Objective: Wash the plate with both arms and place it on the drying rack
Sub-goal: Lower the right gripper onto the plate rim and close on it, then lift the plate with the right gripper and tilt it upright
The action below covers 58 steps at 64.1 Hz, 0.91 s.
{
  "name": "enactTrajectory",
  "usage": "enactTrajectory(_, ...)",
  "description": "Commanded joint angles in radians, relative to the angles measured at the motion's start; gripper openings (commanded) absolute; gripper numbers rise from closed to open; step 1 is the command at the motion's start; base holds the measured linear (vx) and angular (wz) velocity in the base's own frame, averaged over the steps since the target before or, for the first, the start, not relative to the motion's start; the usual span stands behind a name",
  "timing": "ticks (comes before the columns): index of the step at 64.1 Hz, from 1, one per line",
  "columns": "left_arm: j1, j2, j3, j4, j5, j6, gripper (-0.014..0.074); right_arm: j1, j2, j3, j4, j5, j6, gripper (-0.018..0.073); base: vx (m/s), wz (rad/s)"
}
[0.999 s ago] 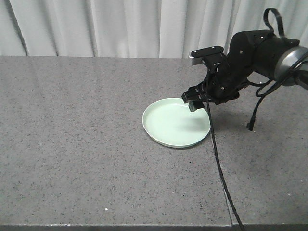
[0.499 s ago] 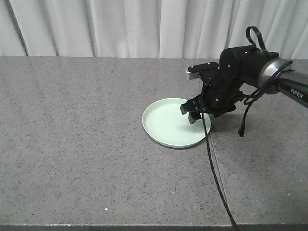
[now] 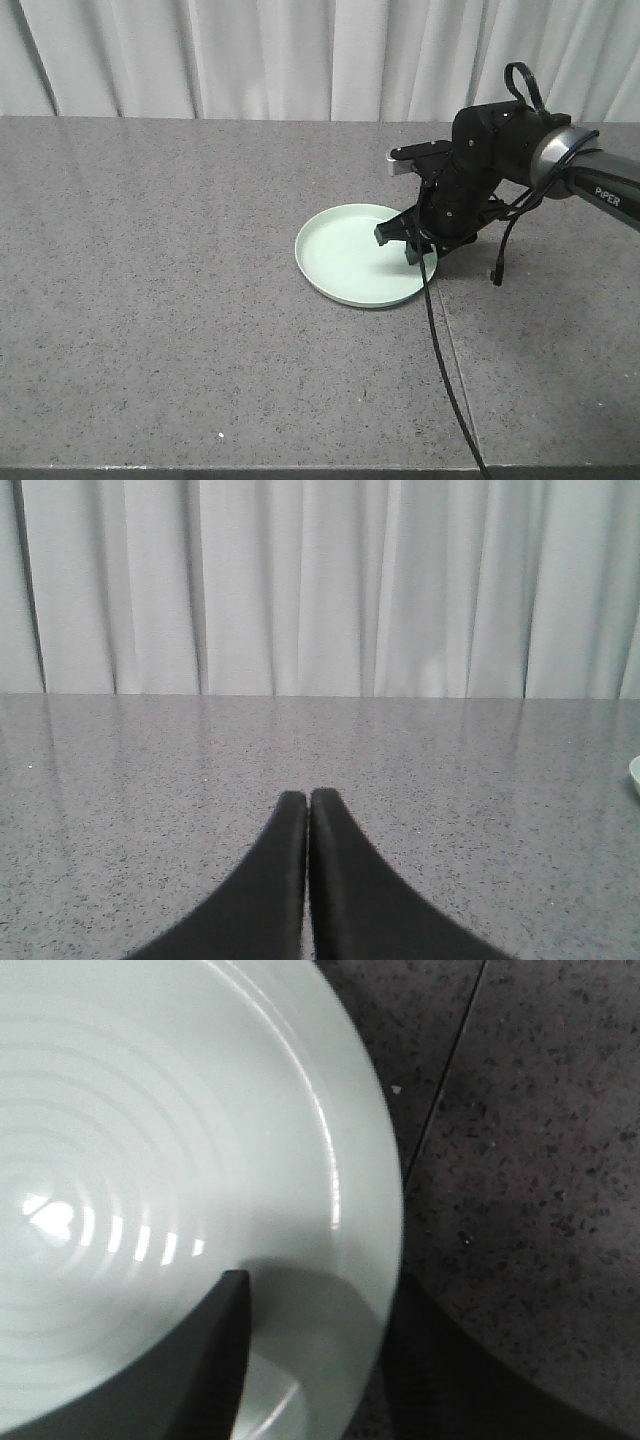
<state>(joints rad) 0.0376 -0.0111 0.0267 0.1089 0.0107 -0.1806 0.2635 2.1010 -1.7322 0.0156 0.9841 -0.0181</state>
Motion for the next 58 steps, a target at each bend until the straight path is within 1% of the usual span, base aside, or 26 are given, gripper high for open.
enactTrajectory(1,0.001,-0.016,0.02,-0.003,-0.075,-0.009,-0.0006,-0.004,-0.051,-0.026,-0.008,-0.002,0.001,0.0099,0.0,0.0)
enactTrajectory(5,0.001,-0.016,0.02,-0.003,-0.075,-0.009,-0.0006,-0.004,-0.051,-0.026,-0.008,0.002,0.001,0.0006,0.0,0.0)
enactTrajectory(7,0.001,-0.016,0.02,-0.003,-0.075,-0.009,-0.0006,-0.004,-0.051,-0.026,-0.008,0.003,0.001,-0.0016,0.0,0.0)
enactTrajectory(17,0.001,-0.016,0.02,-0.003,-0.075,-0.009,-0.0006,-0.003,-0.067,-0.026,-0.007,0.003,-0.001,-0.0009,0.0,0.0)
enactTrajectory(27,0.001,-0.016,0.02,-0.003,-0.075,-0.009,-0.0006,-0.003,-0.152,-0.026,0.015,-0.009,-0.014,-0.001,0.0,0.0)
enactTrajectory(37,0.001,-0.016,0.02,-0.003,-0.075,-0.009,-0.0006,-0.003,-0.32,-0.025,0.028,-0.02,-0.048,-0.0007,0.0,0.0)
enactTrajectory(46,0.001,-0.016,0.02,-0.003,-0.075,-0.009,-0.0006,-0.003,-0.481,-0.021,0.057,-0.032,-0.1,-0.0005,0.0,0.0)
enactTrajectory(53,0.001,-0.016,0.02,-0.003,-0.075,-0.009,-0.0006,-0.003,-0.587,-0.021,0.1,-0.009,-0.112,-0.0005,0.0,0.0)
enactTrajectory(58,0.001,-0.016,0.02,-0.003,-0.075,-0.009,-0.0006,-0.003,-0.651,-0.012,0.146,0.016,-0.145,-0.0005,0.0,0.0)
